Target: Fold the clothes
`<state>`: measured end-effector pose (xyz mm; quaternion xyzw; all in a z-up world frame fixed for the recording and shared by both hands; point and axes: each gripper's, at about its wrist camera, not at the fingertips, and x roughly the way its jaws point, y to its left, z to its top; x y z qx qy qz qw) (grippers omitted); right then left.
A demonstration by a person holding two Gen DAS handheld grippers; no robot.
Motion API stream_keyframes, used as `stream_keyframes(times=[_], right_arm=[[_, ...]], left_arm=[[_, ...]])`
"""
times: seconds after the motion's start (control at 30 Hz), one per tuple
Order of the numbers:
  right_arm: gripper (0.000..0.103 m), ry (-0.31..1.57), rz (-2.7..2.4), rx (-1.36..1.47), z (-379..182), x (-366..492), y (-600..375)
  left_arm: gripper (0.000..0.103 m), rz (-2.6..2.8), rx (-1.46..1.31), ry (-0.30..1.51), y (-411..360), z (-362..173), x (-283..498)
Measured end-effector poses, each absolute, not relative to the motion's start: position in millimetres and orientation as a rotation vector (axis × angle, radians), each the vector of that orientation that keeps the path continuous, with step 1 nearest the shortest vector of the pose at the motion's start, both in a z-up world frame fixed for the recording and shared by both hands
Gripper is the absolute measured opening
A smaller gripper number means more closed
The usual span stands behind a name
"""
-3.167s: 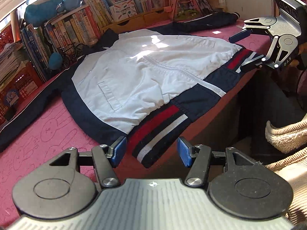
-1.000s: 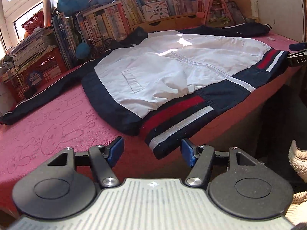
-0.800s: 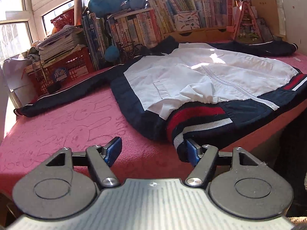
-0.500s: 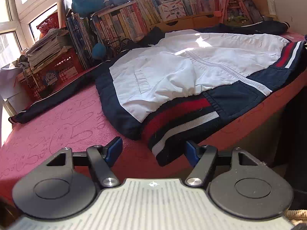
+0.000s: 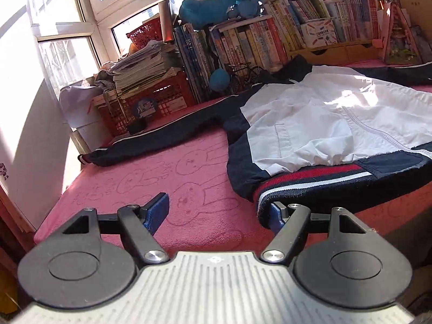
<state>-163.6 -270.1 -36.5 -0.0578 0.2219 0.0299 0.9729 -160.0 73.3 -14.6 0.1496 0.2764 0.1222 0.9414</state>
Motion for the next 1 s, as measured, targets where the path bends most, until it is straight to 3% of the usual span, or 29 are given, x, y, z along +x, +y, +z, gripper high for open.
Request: stream_keyframes(times=[0.37,0.6,0.77,1.0], right_arm=[[0.101,0.591,0.212,-0.175,-42,-160,-270],[0.103,0.587,0.563,0.173,5,-158,-320],[0.103,0.573,0.443,0.414,9,-83,-350],[0.099,0.668,0.297,0.713,-26,67,-340]], left_arm=[[0.074,0.149,0.227,0.652,79,-18,-174],[0.074,-0.059,-0.027,0.664,122,11,-190],[0.085,-0.123,-0.205,0.514,143,49,-167],[0.085,-0.080,-0.099,0.540,93,48,-28]])
